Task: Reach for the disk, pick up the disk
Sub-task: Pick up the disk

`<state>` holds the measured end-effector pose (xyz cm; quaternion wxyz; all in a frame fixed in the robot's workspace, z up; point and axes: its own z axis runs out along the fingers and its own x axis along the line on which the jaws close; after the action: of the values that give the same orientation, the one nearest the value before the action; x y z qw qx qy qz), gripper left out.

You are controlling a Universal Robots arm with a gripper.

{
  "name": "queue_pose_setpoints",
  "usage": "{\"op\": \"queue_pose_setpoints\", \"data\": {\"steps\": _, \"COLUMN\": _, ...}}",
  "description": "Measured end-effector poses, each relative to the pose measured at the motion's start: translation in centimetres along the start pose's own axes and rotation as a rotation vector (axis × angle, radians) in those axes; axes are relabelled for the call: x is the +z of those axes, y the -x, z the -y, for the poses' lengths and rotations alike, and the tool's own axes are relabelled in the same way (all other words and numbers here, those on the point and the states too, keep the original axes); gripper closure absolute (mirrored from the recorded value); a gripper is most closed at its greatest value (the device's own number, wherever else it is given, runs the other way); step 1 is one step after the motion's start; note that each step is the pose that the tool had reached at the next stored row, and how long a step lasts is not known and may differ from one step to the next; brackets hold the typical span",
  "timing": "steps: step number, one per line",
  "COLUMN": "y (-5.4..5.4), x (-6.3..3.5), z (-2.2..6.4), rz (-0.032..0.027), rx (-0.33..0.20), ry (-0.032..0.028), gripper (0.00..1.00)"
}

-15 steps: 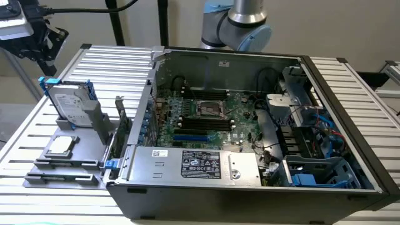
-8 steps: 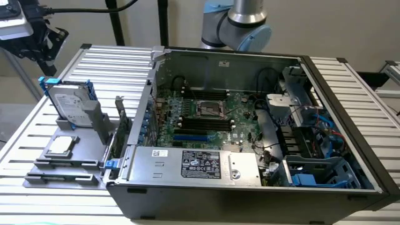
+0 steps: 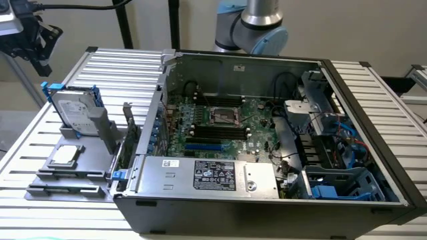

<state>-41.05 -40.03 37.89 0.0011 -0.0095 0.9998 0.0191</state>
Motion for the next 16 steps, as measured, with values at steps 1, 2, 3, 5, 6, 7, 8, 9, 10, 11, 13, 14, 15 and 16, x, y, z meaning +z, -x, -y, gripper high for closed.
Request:
{"op": "queue_pose_setpoints", "data": {"steps": 1, "y": -0.2, "x": 0.03, "z": -0.29, "rz": 0.0003, "rx": 0.0, "ry": 0.0001, "gripper": 0.89}}
{"op": "queue_pose_setpoints", "data": {"steps": 2, "y": -0.4, "x": 0.06, "z": -0.59, "rz": 0.0004, "rx": 0.0, "ry": 0.0, "gripper": 0.89}}
{"op": "queue_pose_setpoints", "data": {"steps": 3, "y": -0.5, "x": 0.11, "z": -0.92, "rz": 0.0006, "rx": 0.0, "ry": 0.0001, "gripper": 0.89}}
{"op": "queue_pose_setpoints", "data": {"steps": 5, "y": -0.7, "x": 0.17, "z": -1.48, "rz": 0.0006, "rx": 0.0, "ry": 0.0, "gripper": 0.89}}
{"op": "queue_pose_setpoints", "data": {"steps": 6, "y": -0.7, "x": 0.19, "z": -1.67, "rz": 0.0006, "rx": 0.0, "ry": -0.0002, "gripper": 0.89}}
{"op": "queue_pose_setpoints", "data": {"steps": 7, "y": -0.7, "x": 0.19, "z": -1.71, "rz": 0.0006, "rx": 0.0, "ry": -0.0007, "gripper": 0.89}}
{"op": "queue_pose_setpoints", "data": {"steps": 8, "y": -0.7, "x": 0.2, "z": -1.7, "rz": 0.0006, "rx": 0.0, "ry": -0.0008, "gripper": 0.89}}
{"op": "queue_pose_setpoints", "data": {"steps": 9, "y": -0.7, "x": 0.19, "z": -1.71, "rz": 0.0006, "rx": 0.0, "ry": -0.0008, "gripper": 0.89}}
{"op": "queue_pose_setpoints", "data": {"steps": 10, "y": -0.7, "x": 0.2, "z": -1.71, "rz": 0.0006, "rx": 0.0, "ry": -0.0009, "gripper": 0.89}}
{"op": "queue_pose_setpoints", "data": {"steps": 11, "y": -0.7, "x": 0.2, "z": -1.71, "rz": 0.0006, "rx": -0.001, "ry": -0.0009, "gripper": 0.89}}
{"op": "queue_pose_setpoints", "data": {"steps": 13, "y": -0.7, "x": 0.2, "z": -1.71, "rz": -0.0002, "rx": -0.022, "ry": -0.0009, "gripper": 0.89}}
{"op": "queue_pose_setpoints", "data": {"steps": 14, "y": -0.7, "x": 0.19, "z": -1.72, "rz": -0.0009, "rx": -0.04, "ry": -0.0008, "gripper": 0.89}}
{"op": "queue_pose_setpoints", "data": {"steps": 15, "y": -0.7, "x": 0.19, "z": -1.72, "rz": -0.0016, "rx": -0.057, "ry": -0.0007, "gripper": 0.89}}
{"op": "queue_pose_setpoints", "data": {"steps": 16, "y": -0.7, "x": 0.19, "z": -1.72, "rz": -0.0023, "rx": -0.077, "ry": -0.0007, "gripper": 0.89}}
